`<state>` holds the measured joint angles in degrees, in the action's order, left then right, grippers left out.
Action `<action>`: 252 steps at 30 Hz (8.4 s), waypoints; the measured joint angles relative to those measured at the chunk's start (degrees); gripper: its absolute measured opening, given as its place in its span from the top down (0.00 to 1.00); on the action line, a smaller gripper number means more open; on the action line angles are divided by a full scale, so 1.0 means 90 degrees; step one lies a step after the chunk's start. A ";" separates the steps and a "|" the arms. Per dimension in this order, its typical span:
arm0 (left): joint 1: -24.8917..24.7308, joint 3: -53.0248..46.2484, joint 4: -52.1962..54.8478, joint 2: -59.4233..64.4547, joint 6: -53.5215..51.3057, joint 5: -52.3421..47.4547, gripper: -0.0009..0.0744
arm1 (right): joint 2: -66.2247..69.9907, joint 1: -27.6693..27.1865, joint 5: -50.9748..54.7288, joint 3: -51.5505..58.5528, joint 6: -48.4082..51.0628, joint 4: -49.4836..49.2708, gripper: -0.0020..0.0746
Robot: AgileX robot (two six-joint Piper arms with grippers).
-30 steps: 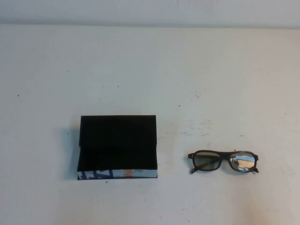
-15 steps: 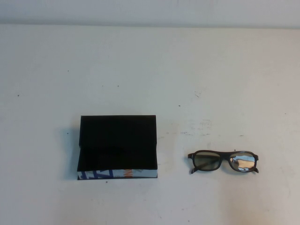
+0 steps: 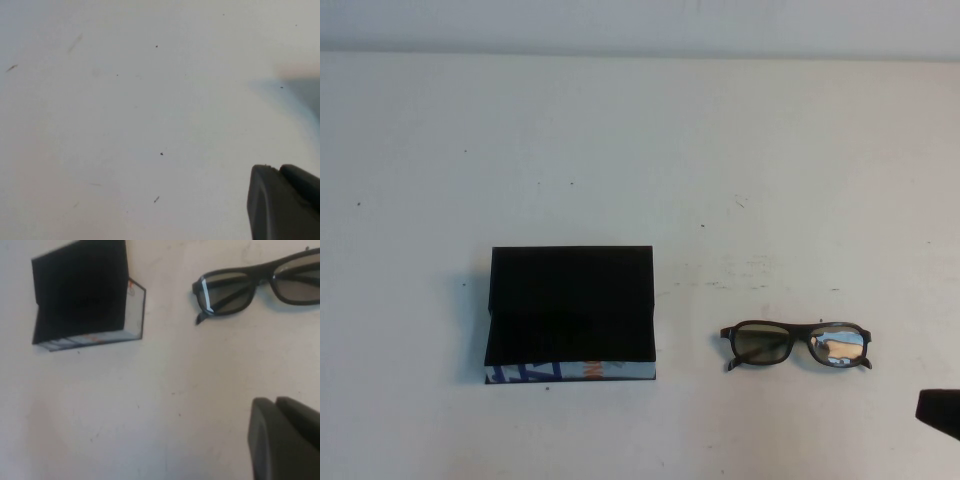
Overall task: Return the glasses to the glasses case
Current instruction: Pick up the glasses from the table, then place the glasses in the glasses case, then close the glasses case
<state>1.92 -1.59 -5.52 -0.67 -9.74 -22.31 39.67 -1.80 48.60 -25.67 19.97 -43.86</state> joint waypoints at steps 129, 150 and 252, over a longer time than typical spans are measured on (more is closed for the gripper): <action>0.0000 0.0000 0.0000 0.0000 0.0000 0.0000 0.99 | 0.8221 0.5043 0.2382 -0.8419 0.3738 0.4232 0.89; 0.0000 0.0000 0.0000 0.0000 0.0000 0.0000 0.99 | 0.9714 0.5562 0.2395 -1.0041 0.3558 0.4308 0.89; -0.0014 0.0739 -0.2109 0.0766 0.2011 0.0689 0.99 | 0.7199 0.3505 0.0962 -0.7303 -0.0738 0.3136 0.99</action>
<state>1.79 5.06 -24.49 6.22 8.35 -16.10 104.47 29.74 57.26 -91.40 13.33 -15.64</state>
